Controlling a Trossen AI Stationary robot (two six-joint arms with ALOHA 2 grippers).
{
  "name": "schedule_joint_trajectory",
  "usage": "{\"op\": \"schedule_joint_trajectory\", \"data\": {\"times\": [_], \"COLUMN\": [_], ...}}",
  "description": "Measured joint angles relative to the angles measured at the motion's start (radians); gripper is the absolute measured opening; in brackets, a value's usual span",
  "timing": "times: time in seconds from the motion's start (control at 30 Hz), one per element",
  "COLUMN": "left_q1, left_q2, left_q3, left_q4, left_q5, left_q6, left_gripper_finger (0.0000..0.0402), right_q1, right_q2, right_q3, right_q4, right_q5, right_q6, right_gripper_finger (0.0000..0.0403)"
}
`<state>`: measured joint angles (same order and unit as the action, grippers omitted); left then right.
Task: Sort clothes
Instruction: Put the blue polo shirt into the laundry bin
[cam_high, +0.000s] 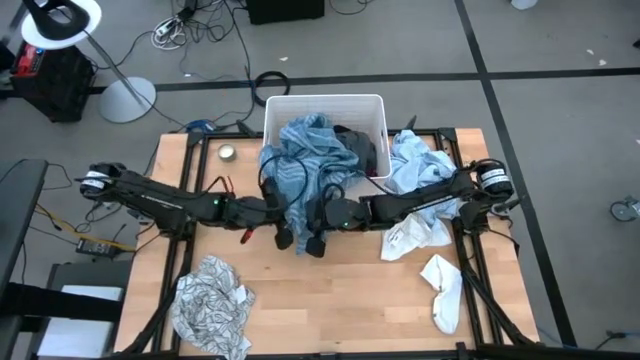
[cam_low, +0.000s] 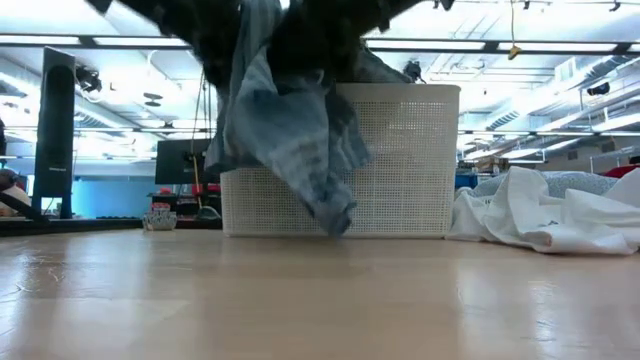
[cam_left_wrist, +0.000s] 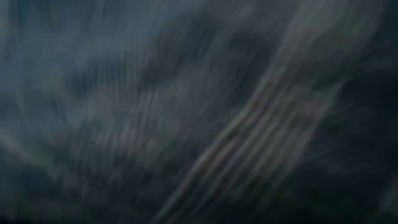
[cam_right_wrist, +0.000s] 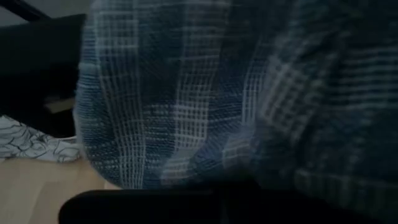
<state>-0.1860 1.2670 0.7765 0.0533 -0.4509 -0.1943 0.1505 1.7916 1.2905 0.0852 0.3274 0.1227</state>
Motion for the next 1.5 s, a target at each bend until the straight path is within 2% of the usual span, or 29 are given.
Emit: {"op": "schedule_joint_trajectory", "data": {"times": [0.13,0.33,0.57,0.67,0.97,1.23,1.33,1.5], "left_q1": [-0.004,0.017,0.124,0.190,0.428,0.597,0.623,0.624], "left_q2": [-0.008,-0.020,-0.020,-0.019,-0.017,-0.017,-0.017,-0.017], "left_q3": [0.122,0.307,0.468,0.519,0.545,0.545,0.545,0.545], "left_q4": [-0.154,-0.329,-0.335,-0.333,-0.260,-0.082,-0.135,-0.317], "left_q5": [-0.032,-0.098,-0.102,-0.091,-0.003,0.169,0.201,0.226], "left_q6": [0.047,0.162,0.325,0.372,0.424,0.426,0.408,0.389], "left_gripper_finger": [0.0000,0.0000,0.0000,0.0000,0.0000,0.0000,0.0000,0.0000], "right_q1": [-0.001,-0.015,-0.124,-0.191,-0.405,-0.587,-0.622,-0.639], "right_q2": [-0.045,-0.159,-0.273,-0.292,-0.289,-0.294,-0.294,-0.294], "right_q3": [0.036,0.070,0.132,0.179,0.229,0.229,0.230,0.230], "right_q4": [-0.054,-0.128,-0.144,-0.161,-0.222,-0.129,-0.203,-0.473], "right_q5": [0.007,0.087,0.092,0.040,-0.017,-0.219,-0.282,-0.296], "right_q6": [-0.026,-0.102,-0.162,-0.171,-0.187,-0.120,-0.096,-0.090], "right_gripper_finger": [0.0000,0.0000,0.0000,0.0000,0.0000,0.0000,0.0000,0.0000]}}
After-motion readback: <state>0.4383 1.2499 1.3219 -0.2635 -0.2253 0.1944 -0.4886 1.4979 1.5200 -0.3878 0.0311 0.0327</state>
